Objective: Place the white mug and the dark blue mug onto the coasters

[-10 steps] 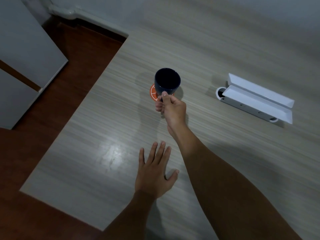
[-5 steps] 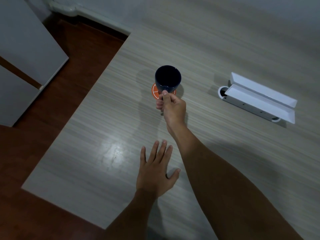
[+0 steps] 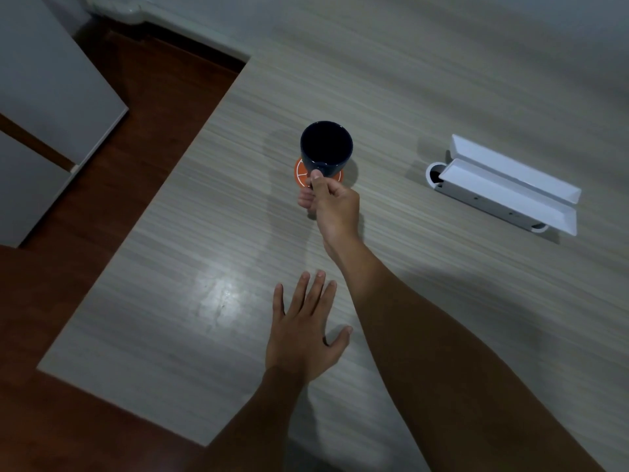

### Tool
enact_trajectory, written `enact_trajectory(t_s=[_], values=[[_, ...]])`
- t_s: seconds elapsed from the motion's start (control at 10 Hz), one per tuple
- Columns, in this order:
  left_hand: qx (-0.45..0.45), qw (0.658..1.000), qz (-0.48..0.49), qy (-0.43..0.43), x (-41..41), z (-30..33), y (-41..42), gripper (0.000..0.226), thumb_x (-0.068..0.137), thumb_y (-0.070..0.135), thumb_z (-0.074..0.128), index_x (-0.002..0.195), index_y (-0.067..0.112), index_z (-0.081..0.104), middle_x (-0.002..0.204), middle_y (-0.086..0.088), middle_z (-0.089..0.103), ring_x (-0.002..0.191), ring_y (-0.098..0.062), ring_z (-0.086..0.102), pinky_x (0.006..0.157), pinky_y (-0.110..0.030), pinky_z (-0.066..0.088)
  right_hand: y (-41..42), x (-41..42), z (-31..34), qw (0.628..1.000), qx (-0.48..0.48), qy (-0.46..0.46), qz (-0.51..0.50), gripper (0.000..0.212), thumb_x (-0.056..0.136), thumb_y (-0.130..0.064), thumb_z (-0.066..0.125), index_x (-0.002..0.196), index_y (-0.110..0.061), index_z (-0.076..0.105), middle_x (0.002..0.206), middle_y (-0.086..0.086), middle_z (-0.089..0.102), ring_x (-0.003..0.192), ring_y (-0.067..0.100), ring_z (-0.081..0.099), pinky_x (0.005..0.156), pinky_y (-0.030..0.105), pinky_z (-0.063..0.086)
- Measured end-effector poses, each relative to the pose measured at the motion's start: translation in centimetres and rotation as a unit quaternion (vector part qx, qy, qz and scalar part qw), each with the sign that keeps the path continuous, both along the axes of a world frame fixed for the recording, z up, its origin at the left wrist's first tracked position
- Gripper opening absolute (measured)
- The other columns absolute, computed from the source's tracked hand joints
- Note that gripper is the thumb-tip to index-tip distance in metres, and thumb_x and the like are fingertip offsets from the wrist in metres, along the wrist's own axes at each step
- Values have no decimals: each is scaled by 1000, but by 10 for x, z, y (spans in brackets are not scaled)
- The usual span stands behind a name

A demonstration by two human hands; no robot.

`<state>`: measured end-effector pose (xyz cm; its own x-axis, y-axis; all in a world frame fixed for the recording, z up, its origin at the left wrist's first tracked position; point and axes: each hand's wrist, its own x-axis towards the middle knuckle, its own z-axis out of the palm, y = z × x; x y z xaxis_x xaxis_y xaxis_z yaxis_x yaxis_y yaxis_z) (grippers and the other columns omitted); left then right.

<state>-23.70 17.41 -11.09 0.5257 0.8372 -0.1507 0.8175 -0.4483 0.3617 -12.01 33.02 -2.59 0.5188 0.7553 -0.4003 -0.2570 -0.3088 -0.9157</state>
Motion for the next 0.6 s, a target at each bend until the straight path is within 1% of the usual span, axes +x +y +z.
enact_trajectory(t_s=[0.1, 0.2, 0.3, 0.4, 0.5, 0.6], values=[[3, 1000, 2, -1, 0, 0, 0, 83, 94, 72, 40, 161, 26, 24, 173, 1, 15, 160, -19, 3, 127, -57, -3, 0, 4, 2, 1000, -6, 18, 8, 26, 101, -26, 62, 91, -5, 73, 82, 12, 74, 65, 14, 72, 63, 19, 61], [4, 1000, 4, -4, 0, -1, -1, 83, 94, 71, 41, 161, 27, 24, 173, 2, 15, 160, -19, 2, 127, -59, 0, -2, 7, 6, 999, -17, 25, 26, 29, 101, -27, 62, 100, 1, 71, 86, 15, 75, 60, 9, 73, 59, 17, 58], [0, 1000, 5, -1, 0, 0, -1, 82, 94, 71, 40, 162, 27, 24, 173, 2, 13, 160, -18, 0, 127, -58, -1, -6, 10, 9, 999, -22, 29, 40, 29, 100, -27, 63, 107, 0, 70, 99, 24, 77, 65, 15, 76, 62, 24, 62], [5, 1000, 5, 5, 0, -1, -1, 82, 93, 71, 40, 161, 28, 25, 173, 3, 14, 160, -18, 0, 127, -58, -1, -13, 13, 14, 997, -42, 8, 59, 27, 99, -31, 63, 106, -7, 72, 97, 19, 79, 70, 20, 78, 75, 40, 63], [20, 1000, 3, 3, 1, 2, -2, 81, 93, 71, 41, 160, 27, 28, 172, 2, 18, 160, -20, 4, 127, -58, 1, -27, 20, 21, 995, -67, -22, 73, 22, 101, -32, 59, 100, -15, 72, 91, 9, 80, 77, 27, 80, 84, 51, 62], [30, 1000, 8, -1, 1, 3, -1, 81, 93, 70, 41, 160, 26, 29, 172, 1, 20, 160, -21, 7, 127, -59, 1, -49, 34, 25, 992, -85, -53, 79, 22, 104, -25, 50, 102, -17, 71, 89, 5, 78, 82, 30, 79, 87, 56, 61]])
